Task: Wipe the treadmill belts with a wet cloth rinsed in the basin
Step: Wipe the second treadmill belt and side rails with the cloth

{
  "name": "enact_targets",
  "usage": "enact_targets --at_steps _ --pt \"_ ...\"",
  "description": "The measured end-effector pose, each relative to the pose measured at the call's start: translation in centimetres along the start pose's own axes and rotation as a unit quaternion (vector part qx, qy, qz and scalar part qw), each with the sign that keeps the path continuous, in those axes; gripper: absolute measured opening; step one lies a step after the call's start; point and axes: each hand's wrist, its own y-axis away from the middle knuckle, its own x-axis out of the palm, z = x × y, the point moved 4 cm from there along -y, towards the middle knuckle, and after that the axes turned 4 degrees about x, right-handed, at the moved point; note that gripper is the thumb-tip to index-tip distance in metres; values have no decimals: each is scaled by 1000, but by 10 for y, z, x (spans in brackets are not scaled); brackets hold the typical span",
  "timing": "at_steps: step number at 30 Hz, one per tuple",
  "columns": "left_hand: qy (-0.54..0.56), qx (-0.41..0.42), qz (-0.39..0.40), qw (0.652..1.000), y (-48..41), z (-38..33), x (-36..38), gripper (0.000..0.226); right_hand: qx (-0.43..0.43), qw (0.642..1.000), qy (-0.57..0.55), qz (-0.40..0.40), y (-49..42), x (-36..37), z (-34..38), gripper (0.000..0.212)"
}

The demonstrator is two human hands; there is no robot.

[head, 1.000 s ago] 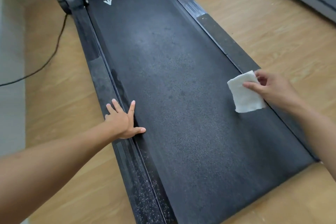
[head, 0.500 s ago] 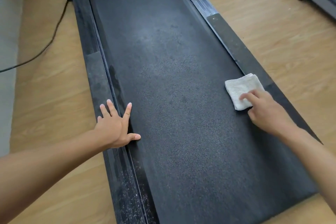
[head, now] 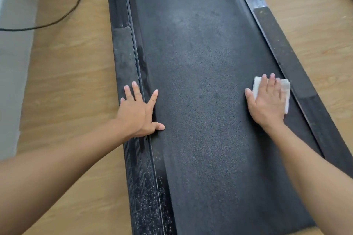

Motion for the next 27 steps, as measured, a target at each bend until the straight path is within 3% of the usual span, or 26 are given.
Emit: enact_targets --at_steps 3,7,9,12,14,17,19,21,25,27 --pt "33 2 -6 999 3 1 -1 111 -73 997 9 19 22 9 89 81" --pt "126 4 -52 991 11 19 -3 69 -317 947 32 39 112 39 211 66" --pt "148 26 -47 988 11 31 0 64 -407 911 51 41 151 50 226 64" --pt "110 43 -29 993 13 40 1 65 -472 878 72 42 153 48 195 63" --pt "80 59 -17 995 12 37 -4 67 -429 900 80 28 120 37 152 63" --pt "115 67 4 991 13 46 -5 91 -205 977 62 21 45 9 43 67" --pt "127 88 35 987 11 52 -2 118 -83 995 29 39 19 -11 -29 78" --pt "96 103 54 989 8 53 0 138 -39 998 18 53 12 -18 -59 85" --pt "47 92 76 992 6 45 -4 143 37 998 11 45 30 -5 6 91" --pt "26 76 86 993 6 39 -8 144 -59 997 3 55 70 12 75 84"
